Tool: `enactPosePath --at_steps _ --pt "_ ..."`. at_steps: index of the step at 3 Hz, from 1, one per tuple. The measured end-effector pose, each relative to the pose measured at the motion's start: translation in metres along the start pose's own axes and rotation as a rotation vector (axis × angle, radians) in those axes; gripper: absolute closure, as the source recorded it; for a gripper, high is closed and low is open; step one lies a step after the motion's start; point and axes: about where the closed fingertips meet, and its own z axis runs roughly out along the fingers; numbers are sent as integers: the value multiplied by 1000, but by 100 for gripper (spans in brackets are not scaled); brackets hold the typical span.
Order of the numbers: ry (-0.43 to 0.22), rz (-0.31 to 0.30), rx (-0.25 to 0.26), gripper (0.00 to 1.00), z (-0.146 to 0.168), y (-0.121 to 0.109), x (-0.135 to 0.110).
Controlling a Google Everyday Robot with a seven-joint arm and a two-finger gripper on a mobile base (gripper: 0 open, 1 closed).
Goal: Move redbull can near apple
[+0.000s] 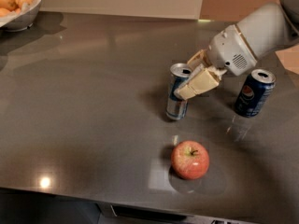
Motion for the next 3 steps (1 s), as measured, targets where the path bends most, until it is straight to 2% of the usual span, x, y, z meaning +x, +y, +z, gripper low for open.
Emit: enactPosePath --at_steps 2,3 --pt "9 16 -26 100 -4 31 21" --pt "14 20 -20 100 -7 42 26"
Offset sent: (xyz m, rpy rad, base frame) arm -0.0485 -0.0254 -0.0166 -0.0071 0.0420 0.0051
